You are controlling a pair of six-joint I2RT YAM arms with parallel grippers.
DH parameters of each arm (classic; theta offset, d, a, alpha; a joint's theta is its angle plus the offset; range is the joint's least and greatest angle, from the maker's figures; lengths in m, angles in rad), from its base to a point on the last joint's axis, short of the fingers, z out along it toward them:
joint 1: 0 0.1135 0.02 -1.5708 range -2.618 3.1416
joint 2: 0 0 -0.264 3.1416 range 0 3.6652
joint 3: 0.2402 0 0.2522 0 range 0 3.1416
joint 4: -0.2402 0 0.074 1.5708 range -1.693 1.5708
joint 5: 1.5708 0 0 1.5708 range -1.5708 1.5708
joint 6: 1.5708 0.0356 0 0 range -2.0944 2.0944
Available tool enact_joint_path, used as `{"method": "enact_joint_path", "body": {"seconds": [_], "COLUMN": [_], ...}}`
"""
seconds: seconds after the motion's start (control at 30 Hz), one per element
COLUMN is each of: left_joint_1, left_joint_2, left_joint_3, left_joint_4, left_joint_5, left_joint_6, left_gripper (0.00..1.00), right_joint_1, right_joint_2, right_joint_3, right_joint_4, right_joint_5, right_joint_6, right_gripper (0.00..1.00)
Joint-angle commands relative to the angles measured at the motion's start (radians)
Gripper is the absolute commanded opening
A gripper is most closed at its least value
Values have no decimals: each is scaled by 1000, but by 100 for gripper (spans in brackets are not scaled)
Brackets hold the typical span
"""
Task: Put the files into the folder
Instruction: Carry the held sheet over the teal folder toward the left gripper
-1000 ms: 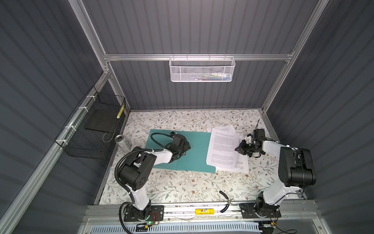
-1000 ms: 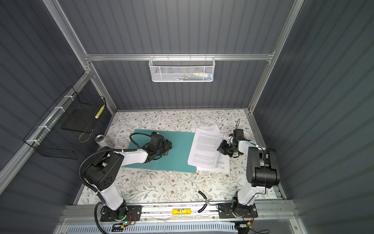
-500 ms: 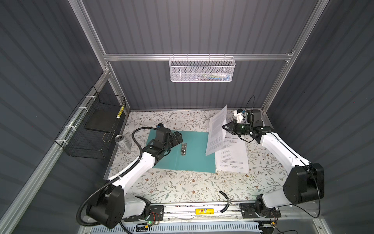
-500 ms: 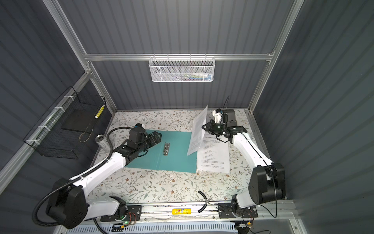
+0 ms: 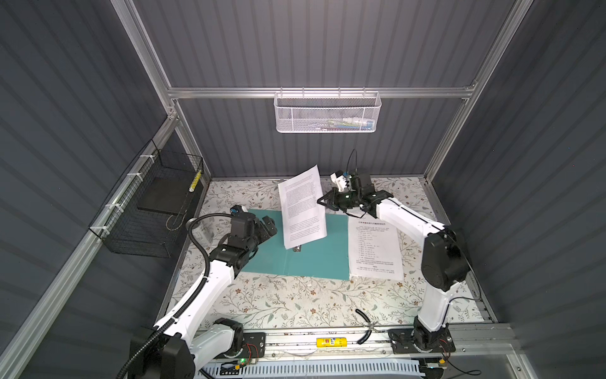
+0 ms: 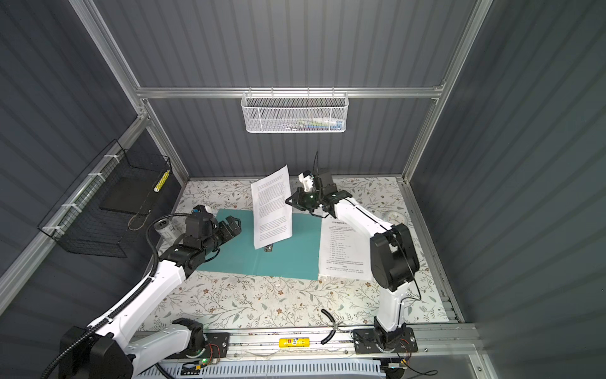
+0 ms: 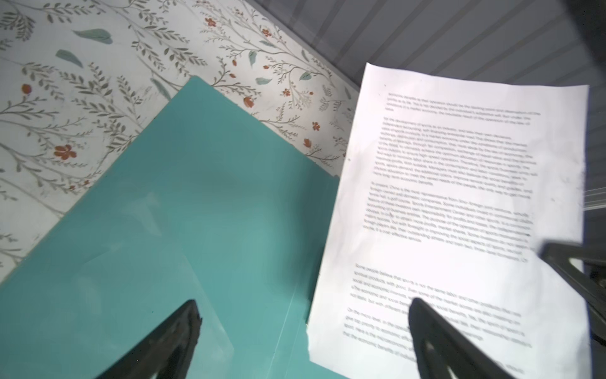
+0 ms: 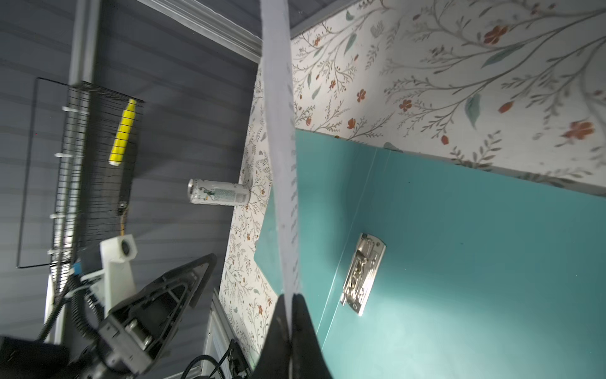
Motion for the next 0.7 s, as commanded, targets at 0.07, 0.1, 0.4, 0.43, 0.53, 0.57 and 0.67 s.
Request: {"method": "enact_joint_path", "body": {"seconds": [0.07, 0.1, 0.4, 0.43, 0.53, 0.57, 0.67], "left_joint_1": [2, 4, 13, 15, 16, 16, 18], "left_joint_2": [9, 8, -1, -5, -9, -8, -12], "left_joint_3": [-25, -40, -64, -63, -66, -67, -80], "left_joint_4": [30, 63, 162, 158, 154, 155, 157], "left_joint_5": [21, 54, 168, 164, 158, 161, 167], "left_joint_6": [31, 34, 6, 6, 4, 4, 3], "left_gripper": [99, 99, 99, 99, 98, 98, 98], "right_joint_1": [43, 51, 97, 102, 114, 121, 144], "right_joint_2": [124, 138, 213, 219, 233, 239, 256], "right_joint_3": [65, 65, 28, 25, 15, 15, 28], "right_joint_4": [188, 216, 319, 327, 366, 375, 362], "right_joint_5": [30, 35, 121, 120, 117, 118, 148], "right_joint_6": [-1, -16, -75, -74, -68, -67, -74], "right_gripper": [0, 0, 0, 0, 0, 0, 0]}}
